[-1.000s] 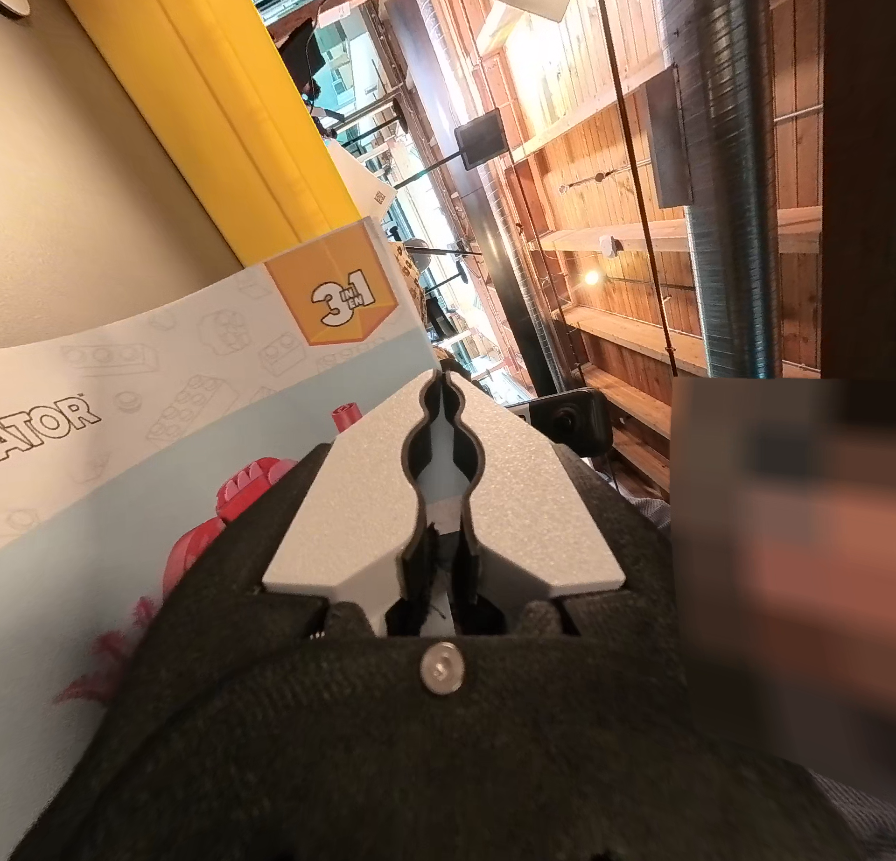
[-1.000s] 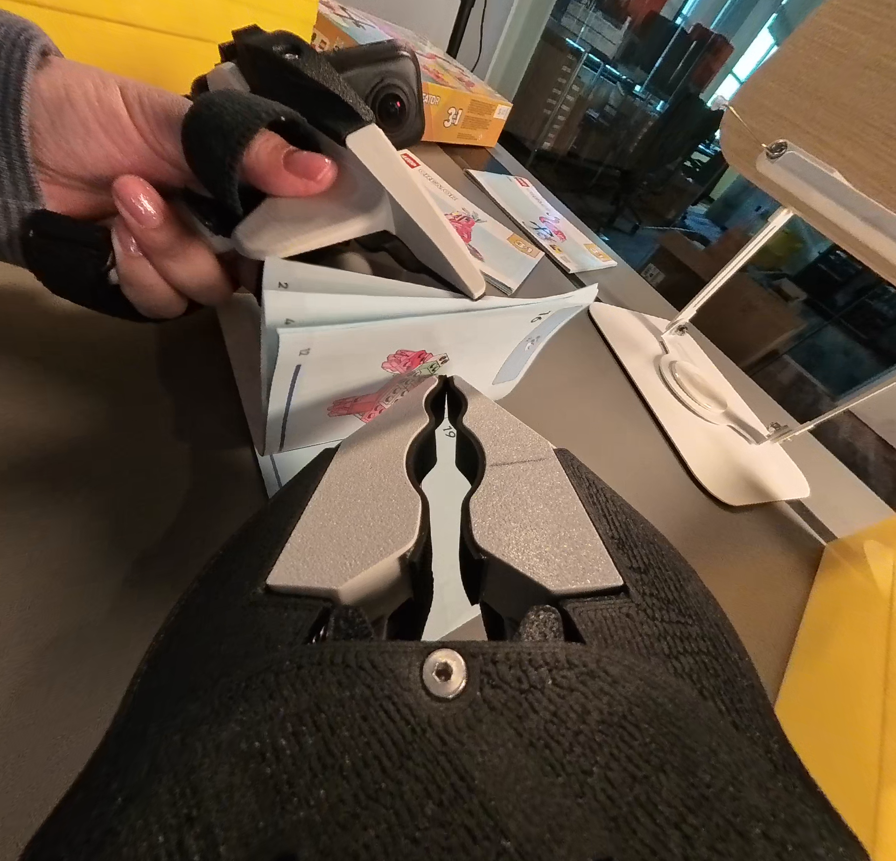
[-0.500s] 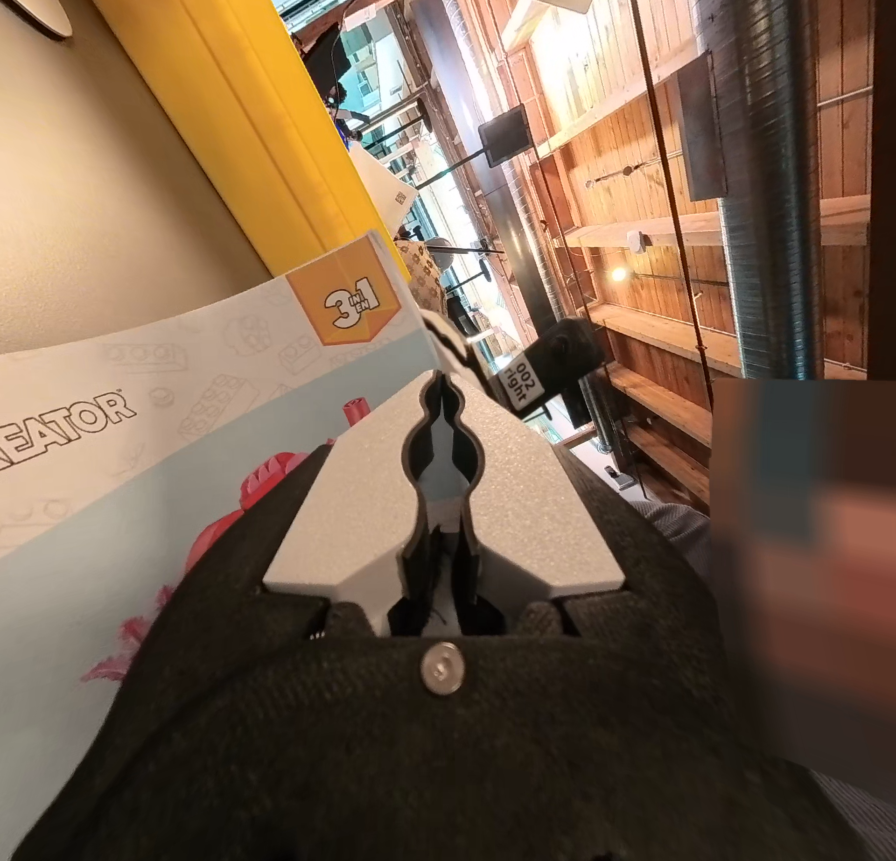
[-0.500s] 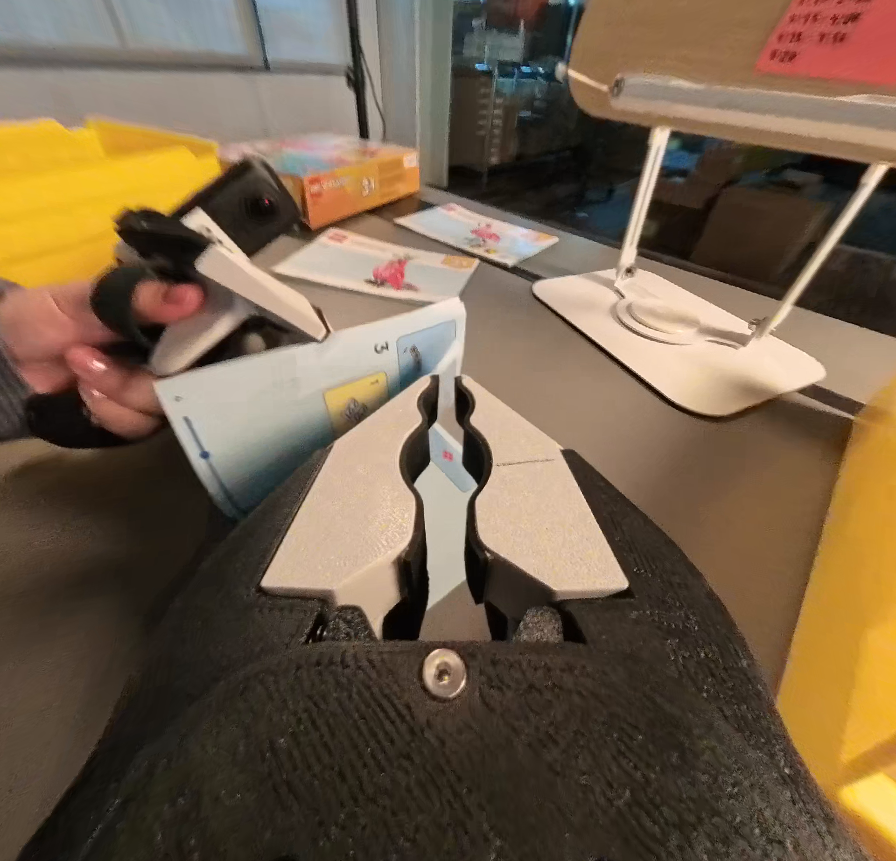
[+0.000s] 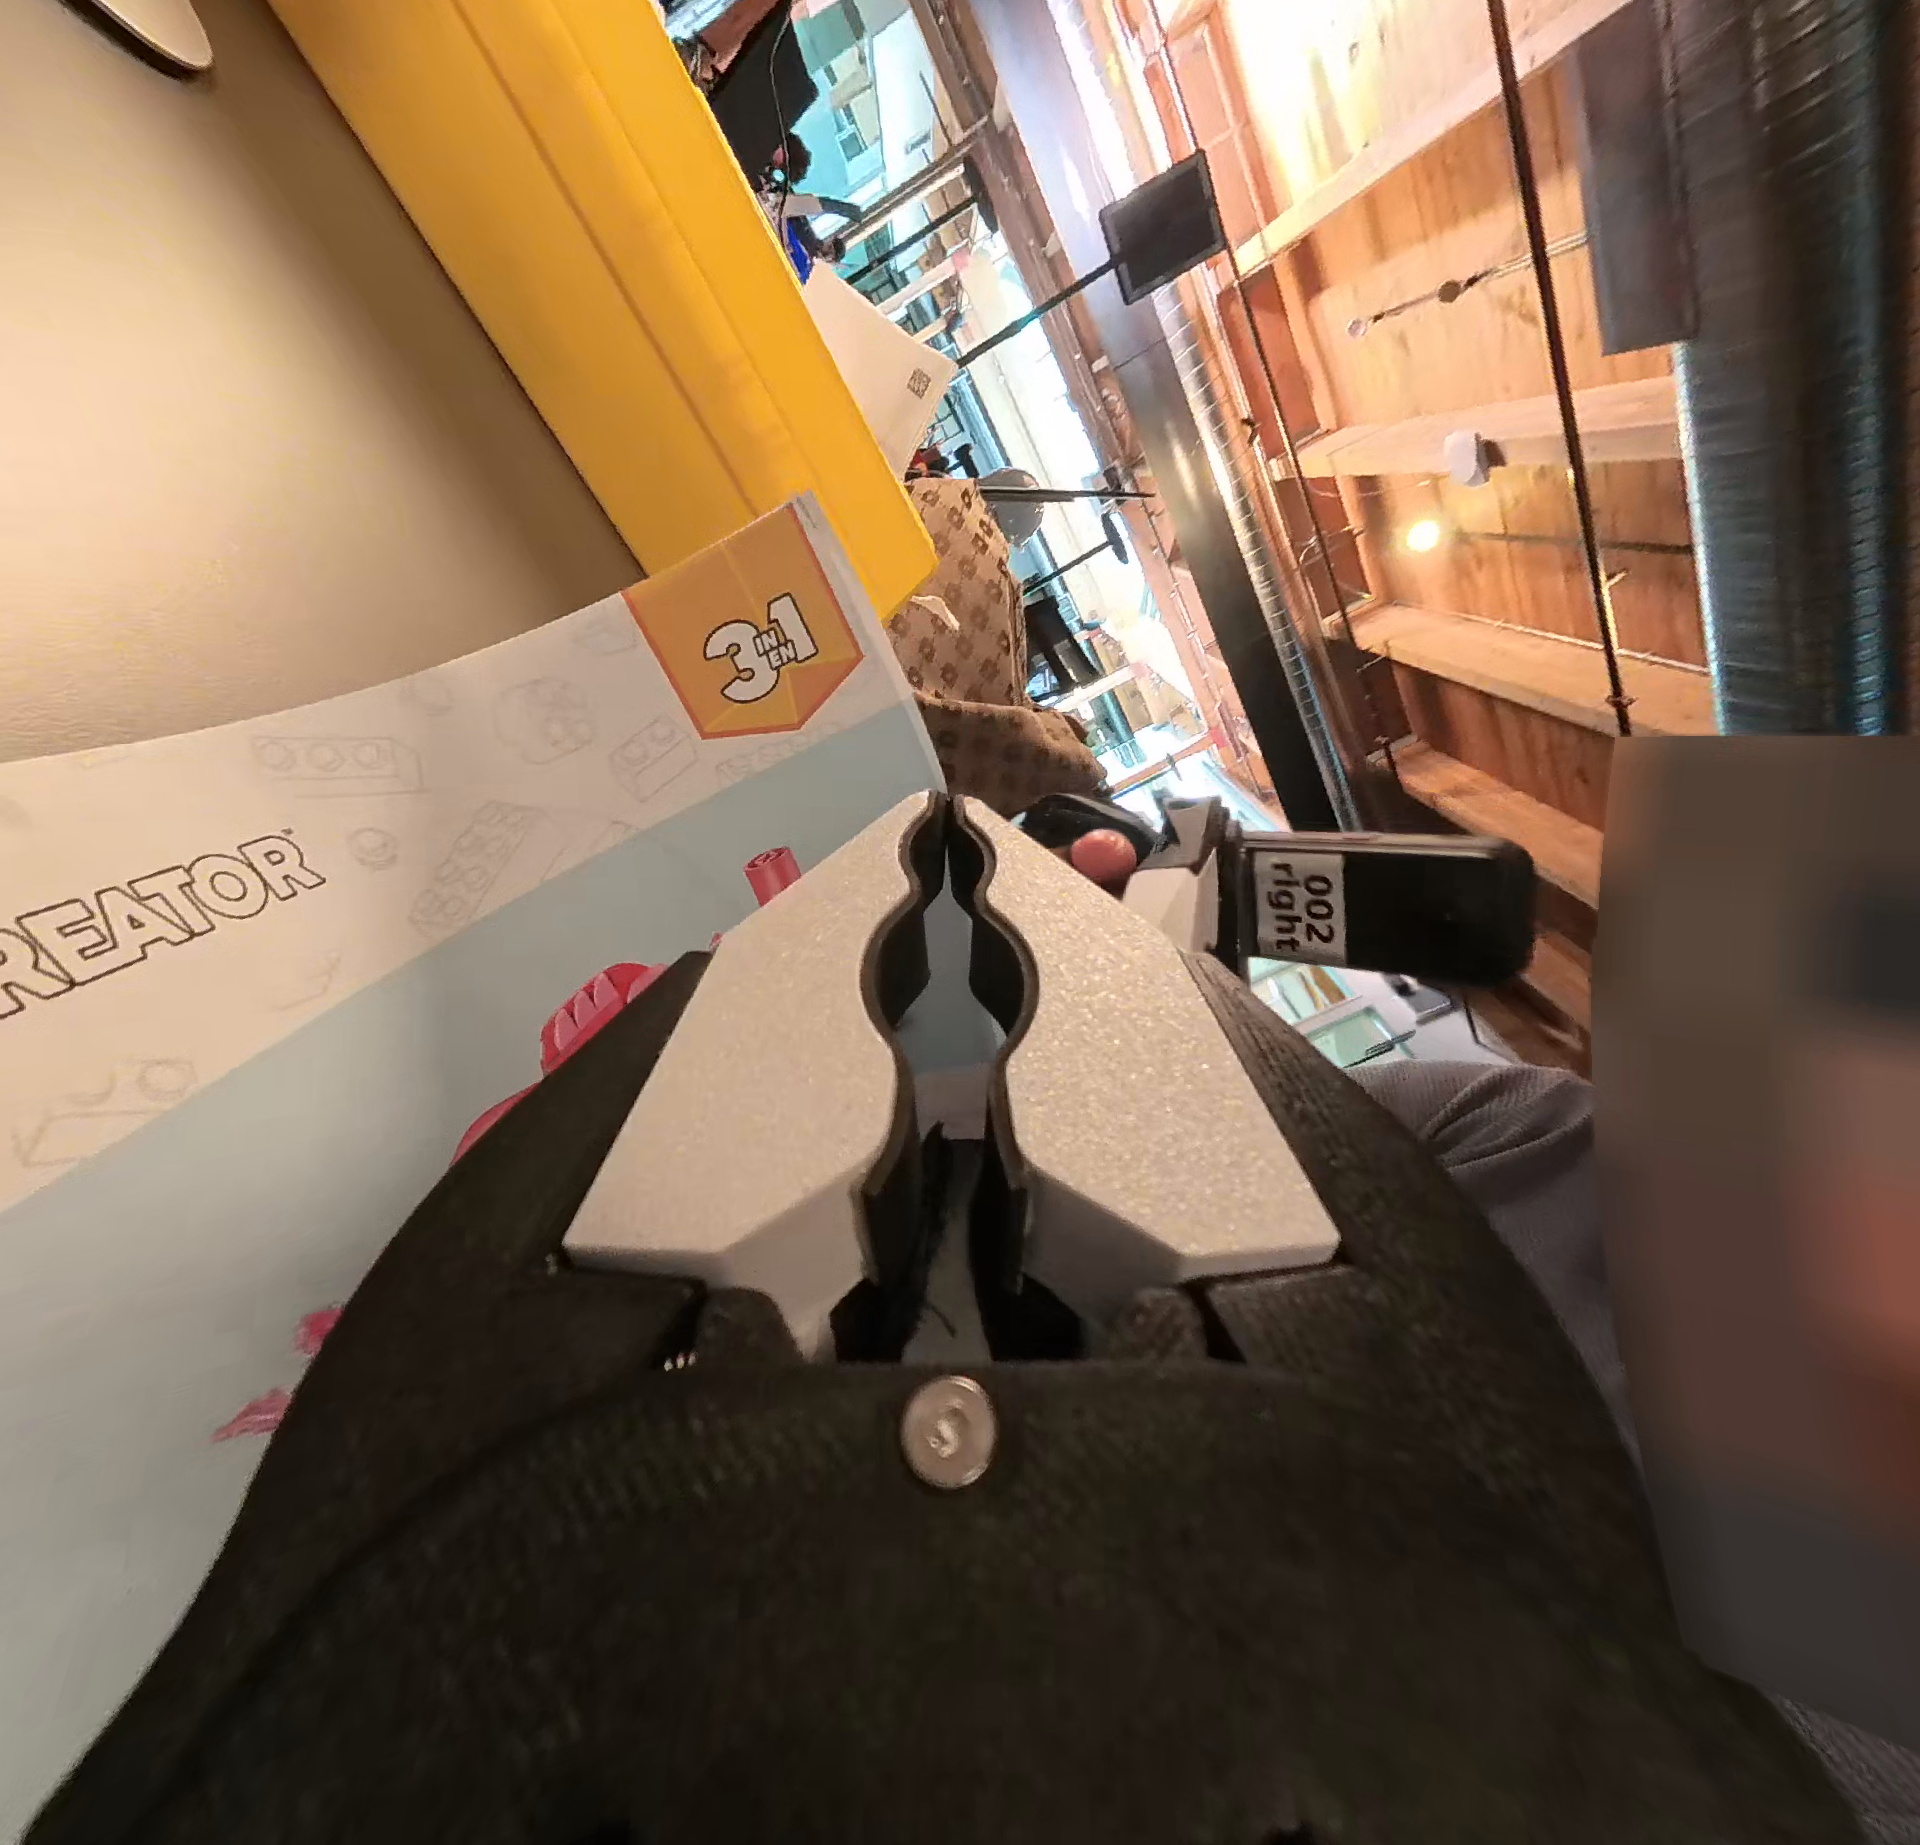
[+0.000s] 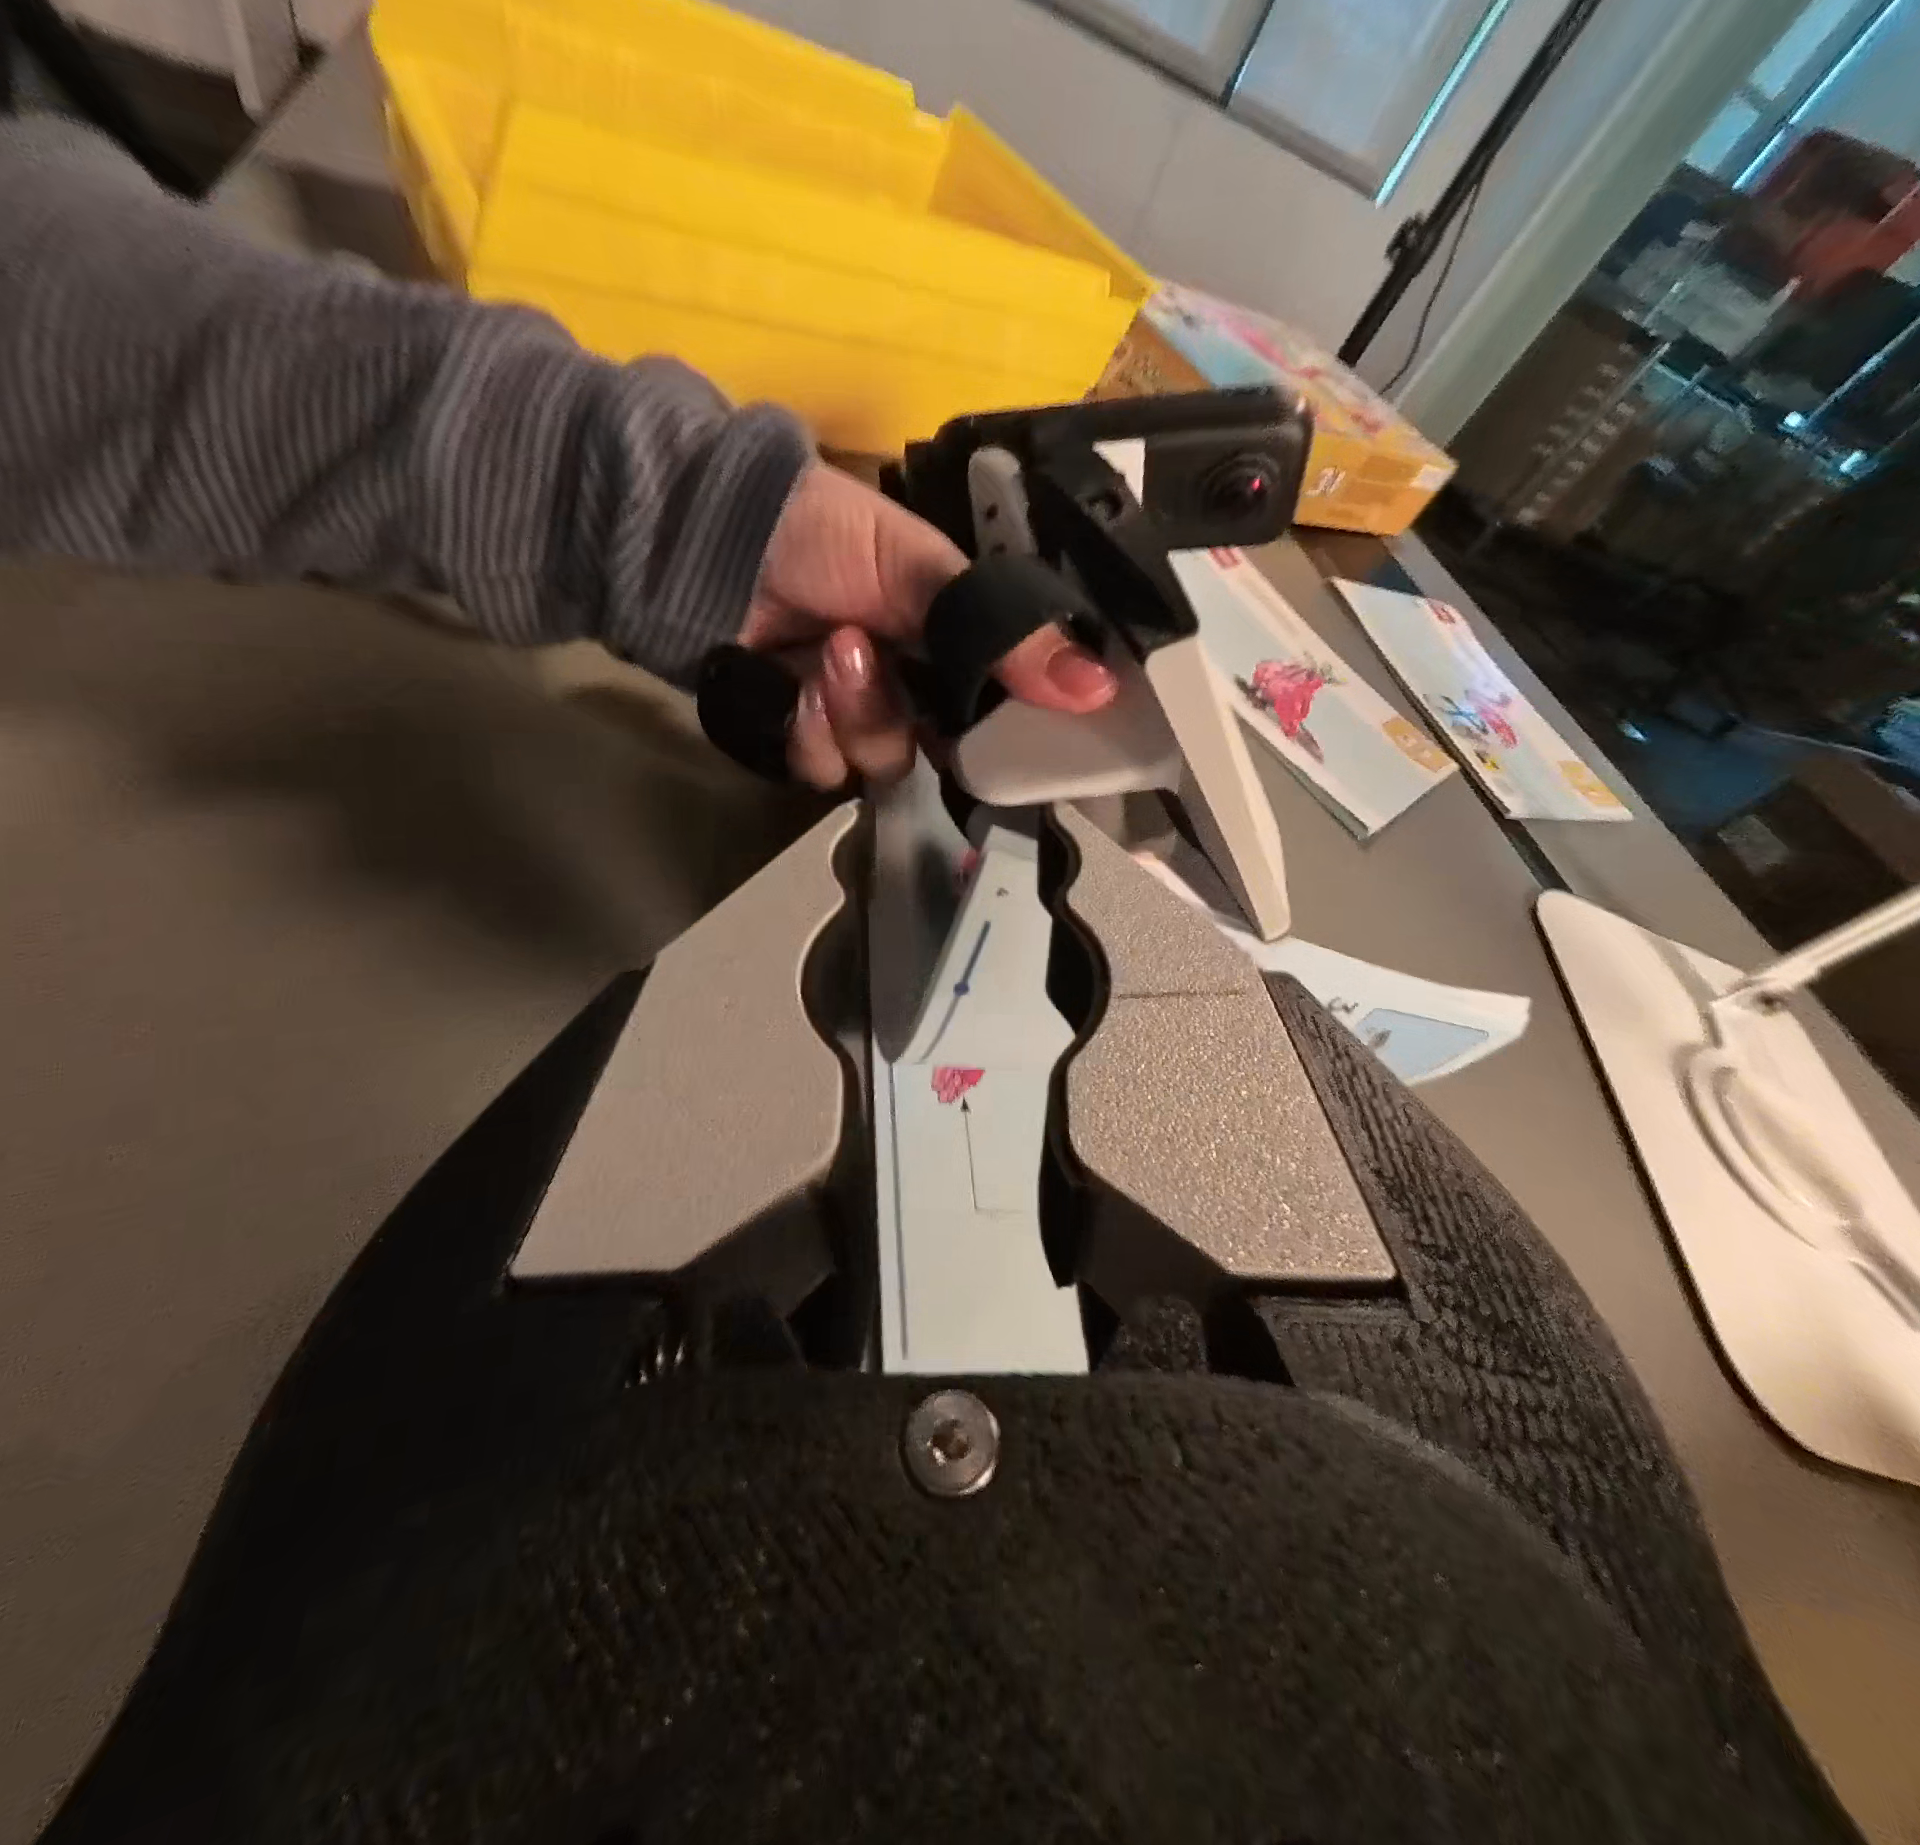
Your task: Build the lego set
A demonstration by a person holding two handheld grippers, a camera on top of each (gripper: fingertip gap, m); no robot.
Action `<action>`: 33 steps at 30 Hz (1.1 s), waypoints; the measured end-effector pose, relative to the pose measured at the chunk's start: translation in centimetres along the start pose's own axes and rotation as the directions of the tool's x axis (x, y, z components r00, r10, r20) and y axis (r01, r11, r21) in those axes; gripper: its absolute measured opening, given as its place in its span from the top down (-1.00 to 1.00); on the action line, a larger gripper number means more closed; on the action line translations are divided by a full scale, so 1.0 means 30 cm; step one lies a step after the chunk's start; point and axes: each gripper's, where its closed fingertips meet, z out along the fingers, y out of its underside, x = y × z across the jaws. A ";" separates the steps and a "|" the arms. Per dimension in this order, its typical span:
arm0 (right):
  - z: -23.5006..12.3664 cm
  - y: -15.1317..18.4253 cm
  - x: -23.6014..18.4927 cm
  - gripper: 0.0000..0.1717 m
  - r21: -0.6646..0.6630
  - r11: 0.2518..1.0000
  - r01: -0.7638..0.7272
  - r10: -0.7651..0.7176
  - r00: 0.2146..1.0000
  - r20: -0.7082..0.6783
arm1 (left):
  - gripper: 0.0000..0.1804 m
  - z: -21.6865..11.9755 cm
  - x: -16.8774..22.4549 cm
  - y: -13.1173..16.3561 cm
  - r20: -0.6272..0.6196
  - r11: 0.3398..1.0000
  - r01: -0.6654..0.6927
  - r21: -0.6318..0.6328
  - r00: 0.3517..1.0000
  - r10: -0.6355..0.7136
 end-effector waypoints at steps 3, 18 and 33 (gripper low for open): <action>-0.013 0.040 0.008 0.65 -0.091 0.996 0.024 -0.023 1.000 0.010 | 1.00 0.001 -0.002 -0.001 0.013 1.000 -0.011 -0.004 1.000 0.011; -0.066 0.207 0.096 0.73 -0.289 0.942 -0.169 0.164 0.986 -0.043 | 1.00 -0.118 0.108 -0.078 0.068 0.992 -0.121 0.030 0.991 0.119; 0.079 0.311 0.088 0.82 -0.403 0.818 -0.410 0.314 0.906 -0.285 | 1.00 -0.570 0.079 -0.206 0.846 0.880 -0.455 -0.133 0.410 0.340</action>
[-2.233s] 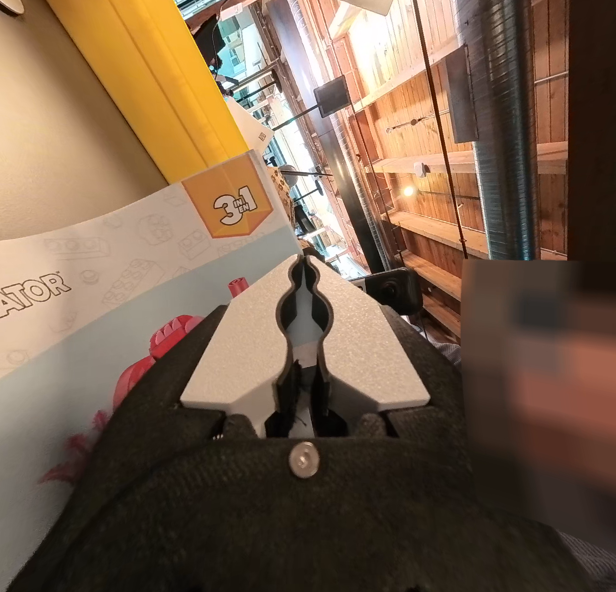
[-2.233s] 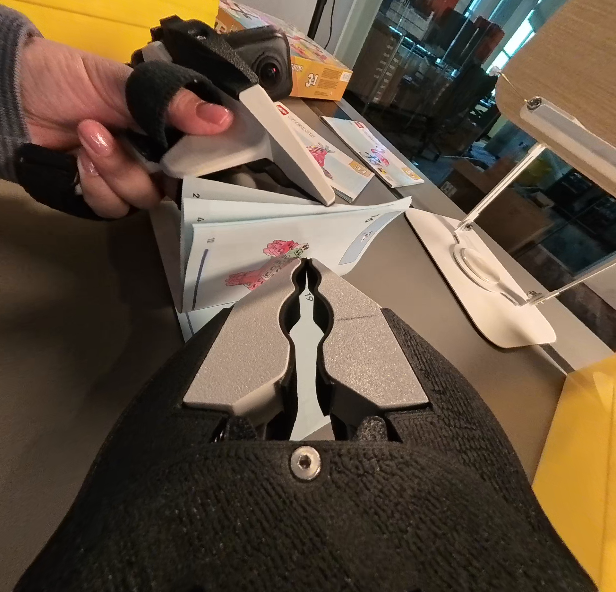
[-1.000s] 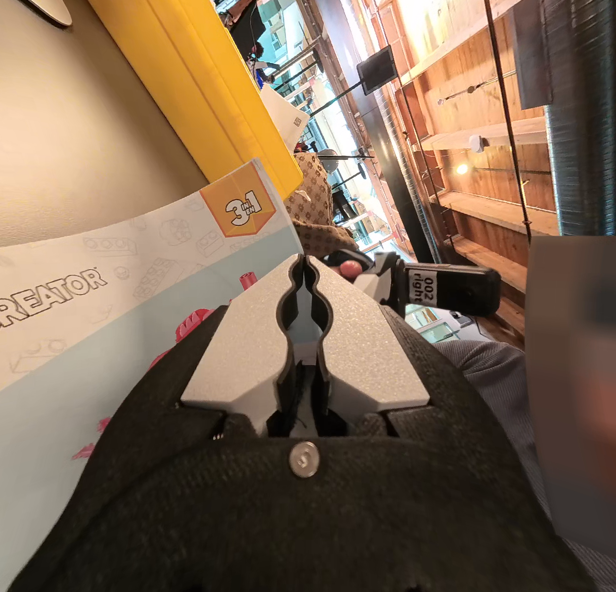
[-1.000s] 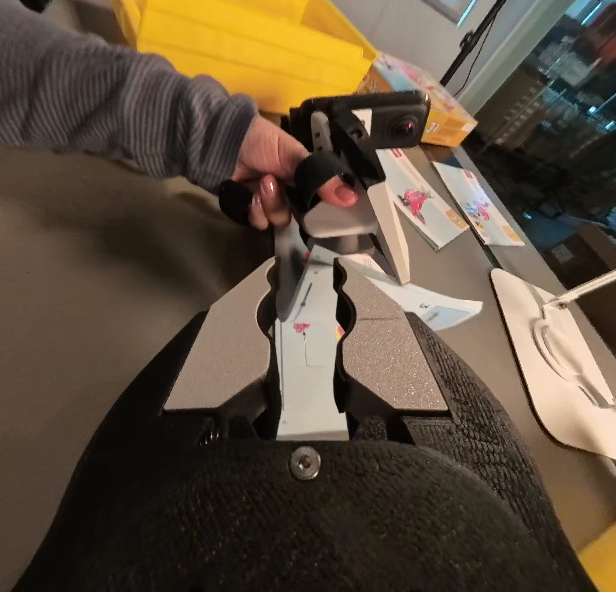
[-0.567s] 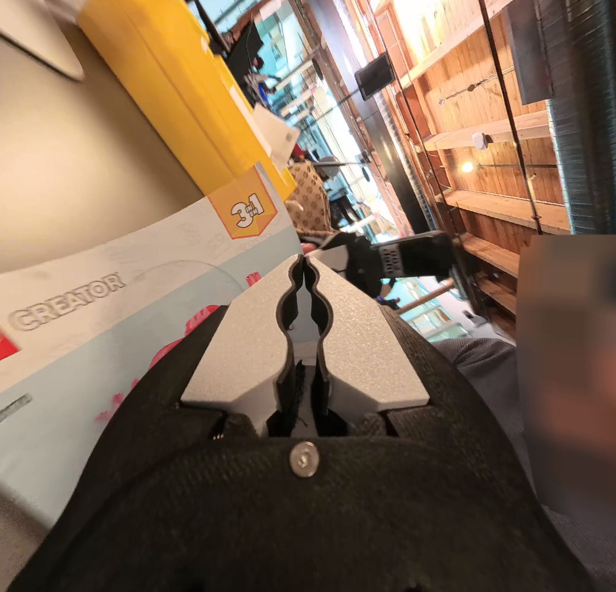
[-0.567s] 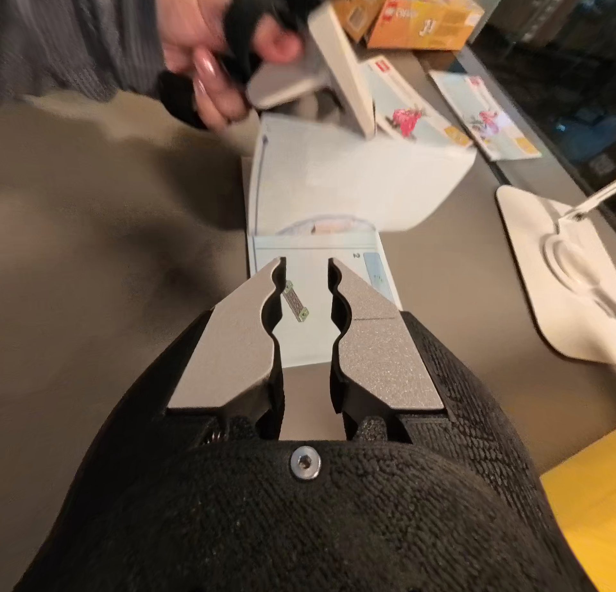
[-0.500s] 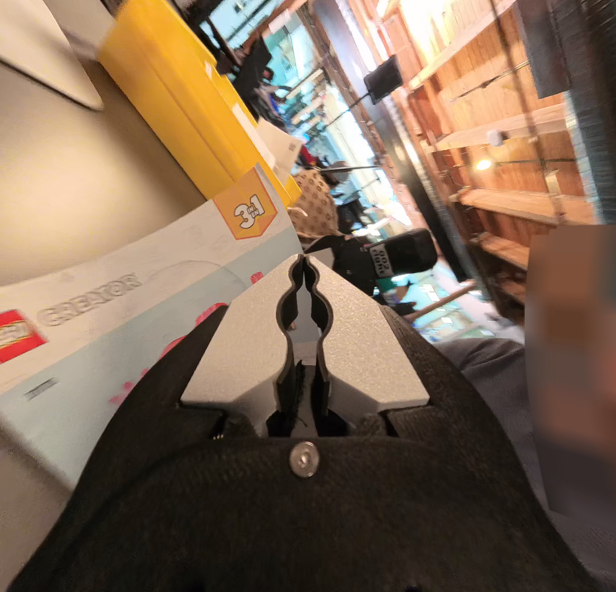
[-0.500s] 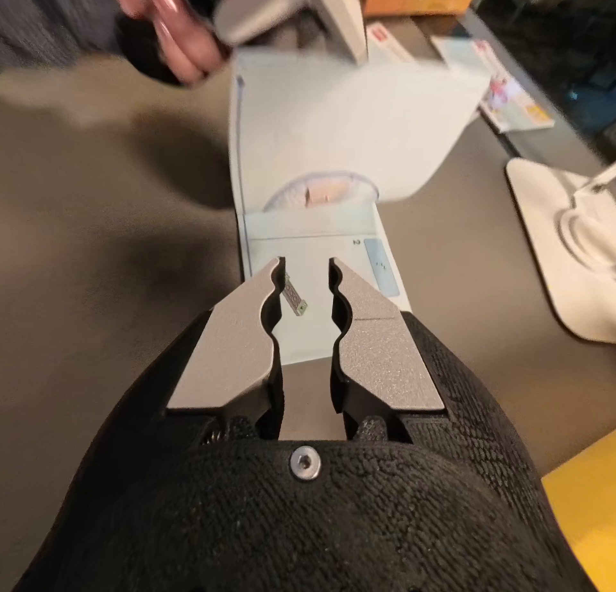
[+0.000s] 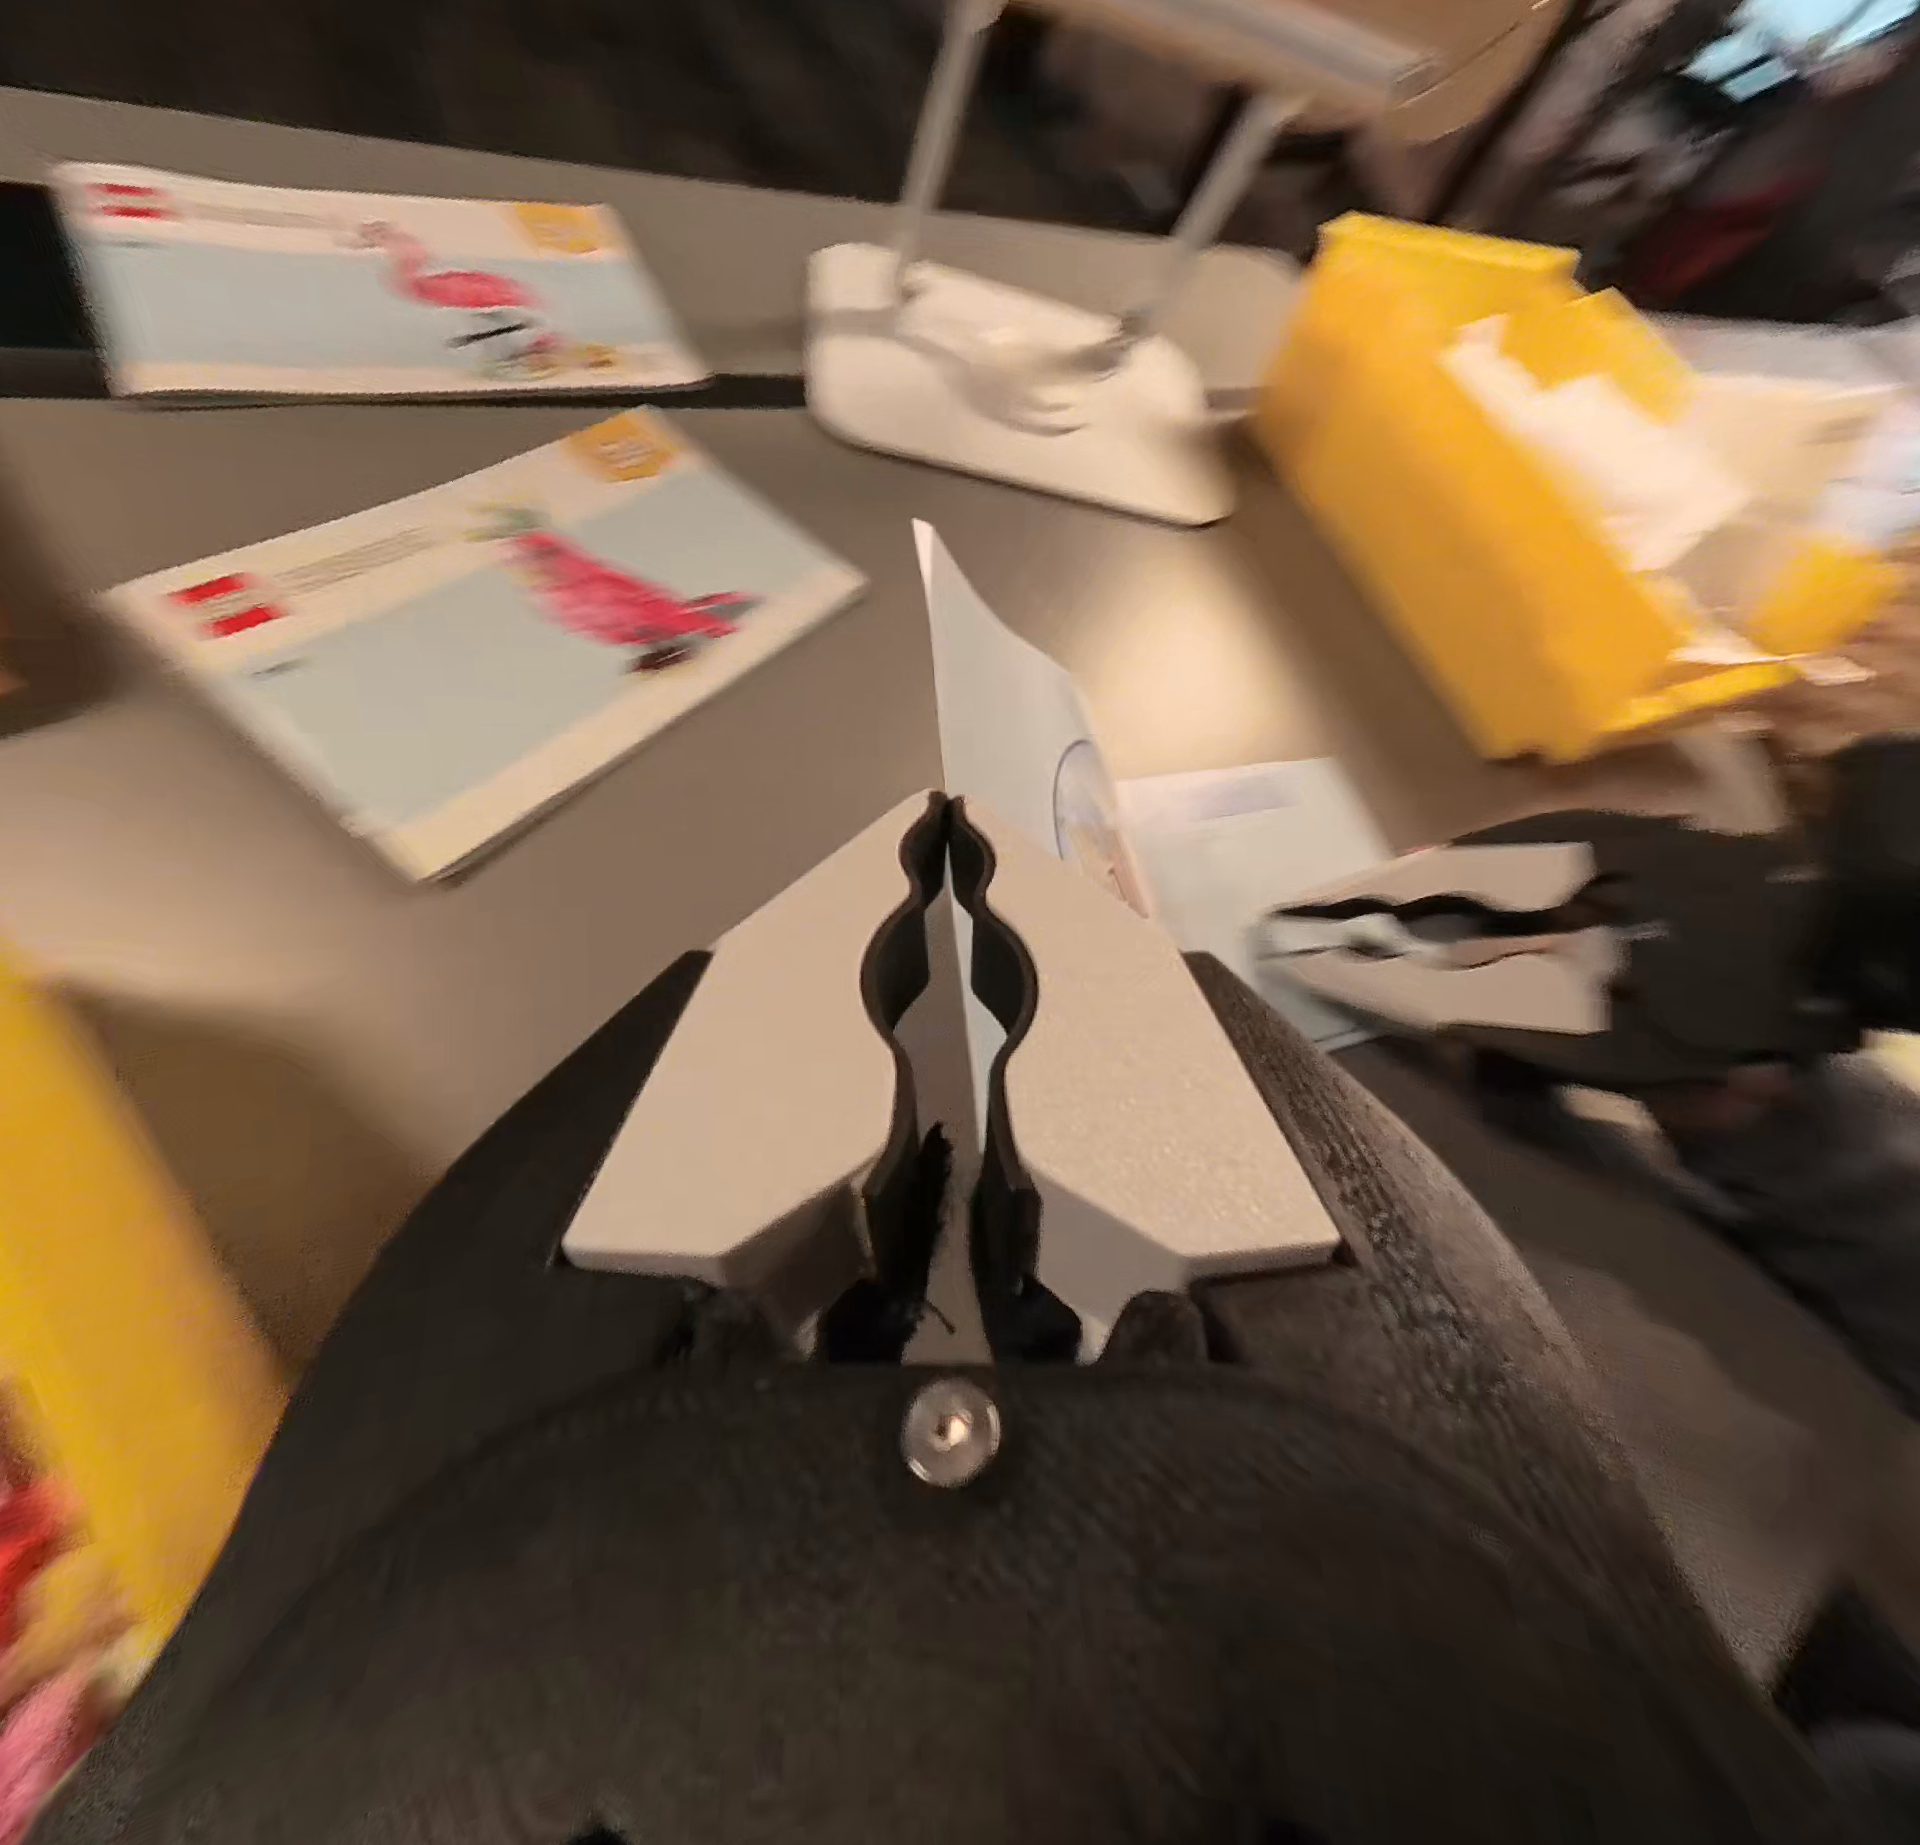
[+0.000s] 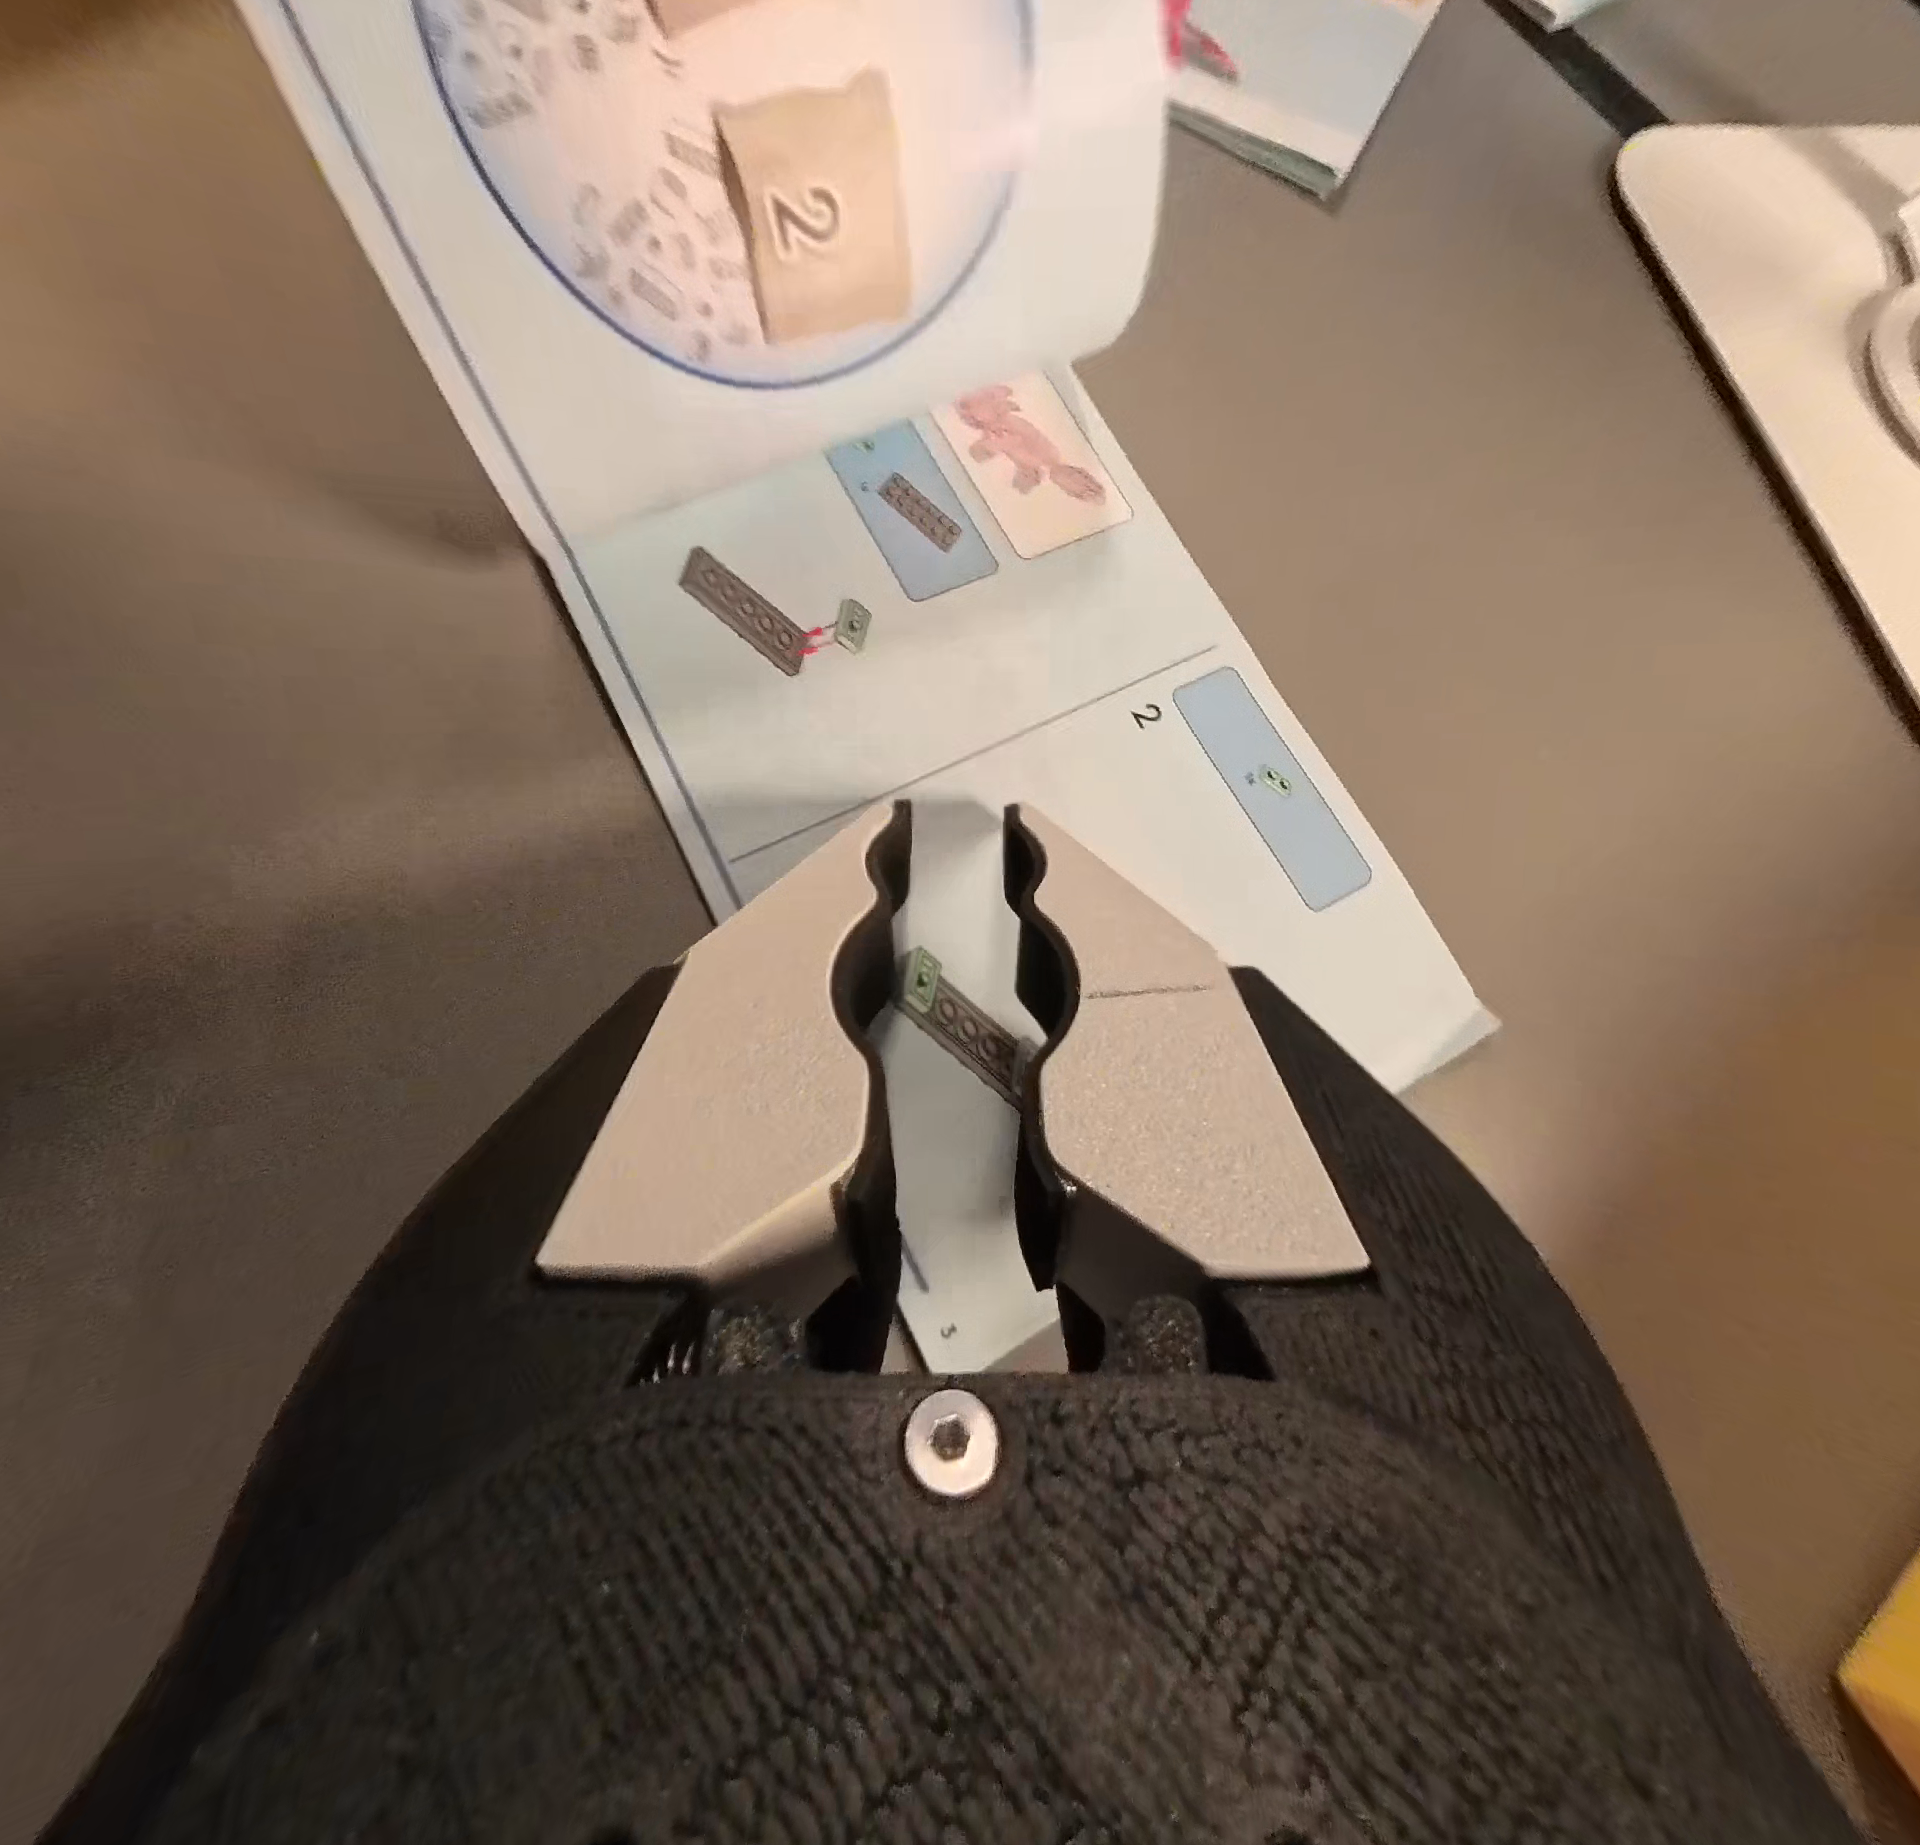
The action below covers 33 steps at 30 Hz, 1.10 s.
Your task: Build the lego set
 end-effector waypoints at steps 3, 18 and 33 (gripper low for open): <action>-0.017 0.024 0.047 0.82 -0.030 1.000 -0.007 0.007 1.000 -0.028 | 1.00 0.011 -0.050 0.025 0.075 0.998 -0.038 -0.044 0.996 0.041; -0.072 0.066 0.218 0.72 0.007 0.993 -0.119 0.118 0.982 -0.146 | 0.51 0.024 -0.257 0.232 0.511 0.844 -0.061 -0.533 0.771 0.379; 0.044 -0.119 -0.144 0.48 0.105 0.986 -0.127 0.097 0.963 0.251 | 0.54 0.151 0.119 -0.012 0.176 0.902 -0.430 0.041 0.892 0.417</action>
